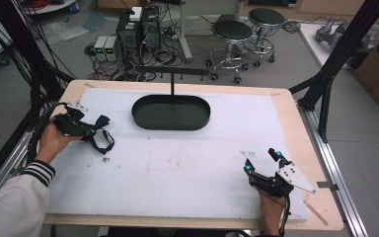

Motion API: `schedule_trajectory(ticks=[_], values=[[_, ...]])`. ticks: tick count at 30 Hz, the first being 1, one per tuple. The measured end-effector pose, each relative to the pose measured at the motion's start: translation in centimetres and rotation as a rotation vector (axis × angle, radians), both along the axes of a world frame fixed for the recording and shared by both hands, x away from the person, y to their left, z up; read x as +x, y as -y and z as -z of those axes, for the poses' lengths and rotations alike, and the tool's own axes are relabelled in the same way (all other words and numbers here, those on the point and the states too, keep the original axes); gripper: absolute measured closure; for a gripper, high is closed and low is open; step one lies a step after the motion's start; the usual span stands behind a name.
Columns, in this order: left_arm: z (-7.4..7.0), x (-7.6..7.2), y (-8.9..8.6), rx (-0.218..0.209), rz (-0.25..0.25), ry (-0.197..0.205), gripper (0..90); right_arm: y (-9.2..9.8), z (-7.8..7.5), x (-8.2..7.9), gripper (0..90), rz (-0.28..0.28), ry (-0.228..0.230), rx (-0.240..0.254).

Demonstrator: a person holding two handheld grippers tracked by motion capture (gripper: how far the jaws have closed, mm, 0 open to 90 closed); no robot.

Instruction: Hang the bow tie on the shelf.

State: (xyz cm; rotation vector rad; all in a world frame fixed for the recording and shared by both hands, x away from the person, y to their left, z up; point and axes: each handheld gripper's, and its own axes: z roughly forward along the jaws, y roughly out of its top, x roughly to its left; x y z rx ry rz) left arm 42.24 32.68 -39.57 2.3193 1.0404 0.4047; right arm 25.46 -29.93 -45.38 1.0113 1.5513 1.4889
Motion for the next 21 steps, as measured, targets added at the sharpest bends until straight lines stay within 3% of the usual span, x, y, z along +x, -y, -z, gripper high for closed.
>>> schedule_trajectory(ticks=[3,4,5,11,13,21], values=[[-0.6,-0.2,-0.1,-0.046,-0.008,0.045,74.6,0.0,0.0,0.0,9.0,-0.001,0.000,0.001],[-0.9,-0.3,-0.1,-0.096,-0.014,0.077,74.6,0.0,0.0,0.0,9.0,-0.001,0.000,0.003],[-0.9,-0.3,-0.1,-0.096,-0.014,0.077,74.6,0.0,0.0,0.0,9.0,-0.001,0.000,0.003],[-2.2,-0.8,0.0,-0.226,-0.014,0.165,74.7,0.0,0.0,0.0,9.0,0.000,0.000,0.002],[-2.6,-1.0,0.2,-0.287,-0.020,0.199,74.7,0.0,0.0,0.0,9.0,0.000,0.000,0.001],[-3.0,-1.1,0.4,-0.330,-0.022,0.237,74.9,0.0,0.0,0.0,9.0,0.000,0.000,0.000]])
